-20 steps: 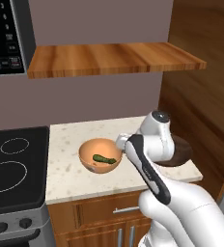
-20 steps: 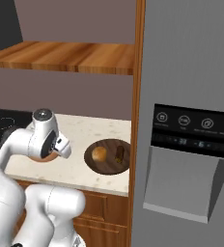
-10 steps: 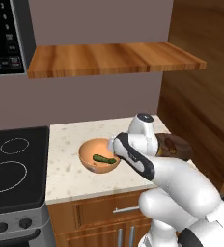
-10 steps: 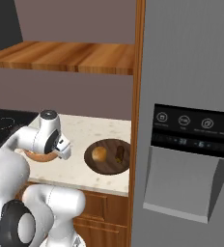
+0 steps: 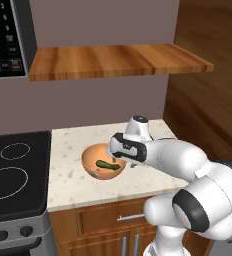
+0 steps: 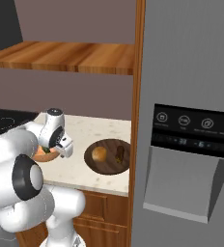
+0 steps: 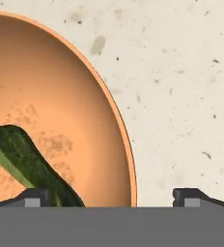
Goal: Place the bowl containing the squash and shrimp in the microwave. Close the microwave door and press the start button to microwave the meal.
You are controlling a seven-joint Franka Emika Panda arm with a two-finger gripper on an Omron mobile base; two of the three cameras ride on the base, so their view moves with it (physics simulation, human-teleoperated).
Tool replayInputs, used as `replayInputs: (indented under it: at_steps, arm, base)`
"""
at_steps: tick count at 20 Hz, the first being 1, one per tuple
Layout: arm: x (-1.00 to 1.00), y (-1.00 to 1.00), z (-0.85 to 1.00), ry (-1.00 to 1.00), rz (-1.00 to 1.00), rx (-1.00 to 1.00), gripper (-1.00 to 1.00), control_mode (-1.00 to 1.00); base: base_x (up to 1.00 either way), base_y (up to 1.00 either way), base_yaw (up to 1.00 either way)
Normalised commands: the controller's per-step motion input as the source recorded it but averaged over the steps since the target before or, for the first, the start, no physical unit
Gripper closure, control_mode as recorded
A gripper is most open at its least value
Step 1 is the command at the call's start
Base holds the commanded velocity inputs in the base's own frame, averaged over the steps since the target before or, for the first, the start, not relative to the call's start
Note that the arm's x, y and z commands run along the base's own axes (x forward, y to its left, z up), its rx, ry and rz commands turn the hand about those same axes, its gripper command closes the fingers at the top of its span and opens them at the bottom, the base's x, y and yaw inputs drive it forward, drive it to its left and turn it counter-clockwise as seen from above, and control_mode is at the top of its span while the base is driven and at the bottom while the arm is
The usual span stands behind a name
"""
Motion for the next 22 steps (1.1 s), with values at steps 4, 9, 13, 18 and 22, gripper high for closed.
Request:
replayInputs:
  at_steps: [4, 9, 13, 18, 22]
  arm:
    - [0.23, 0.11, -0.36, 0.02, 0.0, 0.0, -1.0, -1.0]
    - [0.11, 0.12, -0.31, 0.0, 0.0, 0.0, 1.0, -1.0]
    - [0.0, 0.0, -0.02, -0.01, 0.0, 0.0, 1.0, -1.0]
    - [-0.07, -0.03, 0.13, 0.0, 0.0, 0.03, 1.0, -1.0]
    - [-0.66, -0.32, 0.44, -0.11, -0.06, 0.05, 1.0, -1.0]
  base:
    - [0.0, 0.0, 0.0]
    - [0.0, 0.0, 0.0]
    - [0.0, 0.0, 0.0]
    - [0.0, 0.0, 0.0]
    - [0.0, 0.0, 0.0]
